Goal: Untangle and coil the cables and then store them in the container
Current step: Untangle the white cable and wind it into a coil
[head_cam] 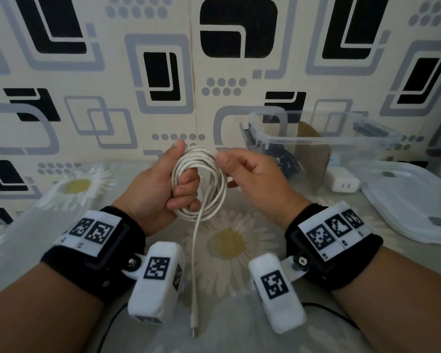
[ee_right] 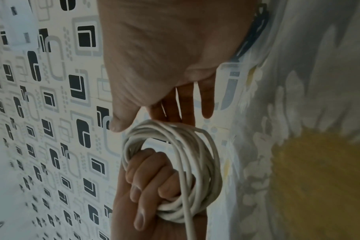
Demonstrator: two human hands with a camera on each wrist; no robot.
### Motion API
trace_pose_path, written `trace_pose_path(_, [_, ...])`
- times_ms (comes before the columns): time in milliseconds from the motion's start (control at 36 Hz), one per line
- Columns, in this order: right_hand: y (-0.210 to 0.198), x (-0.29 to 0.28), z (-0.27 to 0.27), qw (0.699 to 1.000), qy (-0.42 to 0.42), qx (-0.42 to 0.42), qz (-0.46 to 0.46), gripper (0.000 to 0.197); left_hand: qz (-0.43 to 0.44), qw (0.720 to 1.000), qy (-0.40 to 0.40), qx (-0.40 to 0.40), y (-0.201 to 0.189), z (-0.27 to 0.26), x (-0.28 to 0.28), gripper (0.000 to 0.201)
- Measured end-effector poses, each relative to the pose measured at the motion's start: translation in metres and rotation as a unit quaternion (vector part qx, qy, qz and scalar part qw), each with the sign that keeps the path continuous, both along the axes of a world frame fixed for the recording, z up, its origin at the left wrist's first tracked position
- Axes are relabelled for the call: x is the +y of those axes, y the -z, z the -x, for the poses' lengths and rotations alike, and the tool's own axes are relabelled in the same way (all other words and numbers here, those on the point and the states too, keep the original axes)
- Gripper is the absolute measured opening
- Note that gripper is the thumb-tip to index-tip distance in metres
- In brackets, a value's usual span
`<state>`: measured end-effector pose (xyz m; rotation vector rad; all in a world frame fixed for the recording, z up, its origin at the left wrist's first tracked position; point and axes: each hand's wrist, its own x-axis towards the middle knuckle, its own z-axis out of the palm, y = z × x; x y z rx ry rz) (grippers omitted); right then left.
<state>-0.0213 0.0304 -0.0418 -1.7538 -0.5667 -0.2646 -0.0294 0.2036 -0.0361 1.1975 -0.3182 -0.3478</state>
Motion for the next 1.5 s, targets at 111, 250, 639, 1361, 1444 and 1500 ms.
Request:
trace_pose_path(111, [0.001,-0.001,-0.001,0.998,-0.016,-0.025,0.059,0.073,0.009,1.0,0.006,0.001,0.0,0.002,-0.001,0.057])
trace_pose_path(250, [0.003,0.0,-0.002,0.998,-0.047,-0.007,0.034,0.034,0.008,1.0,0.016,-0.002,-0.001,0.001,-0.003,0.058])
trace_pose_path(639, [0.001,-0.001,0.0,0.997,-0.048,-0.014,0.065,0.026,-0.015,1.0,0.012,0.022,-0.001,0.003,-0.005,0.061])
trace_pose_path(1361, [-0.007,-0.002,-0.001,0.998,-0.021,0.043,-0.045,0.017,-0.135,0.967,-0.179,-0.124,0.011,-0.007,-0.003,0.018])
trace_pose_path(1444, [-0.006,-0.001,-0.005,0.99,0.008,0.075,-0.122,0.019,-0.176,0.937,-0.189,-0.234,0.01,-0.009,0.002,0.031])
trace_pose_path(1500, [-0.004,0.001,-0.008,0.982,0.023,0.091,-0.164,0.018,-0.201,0.927,-0.164,-0.271,0.009,-0.007,0.005,0.029])
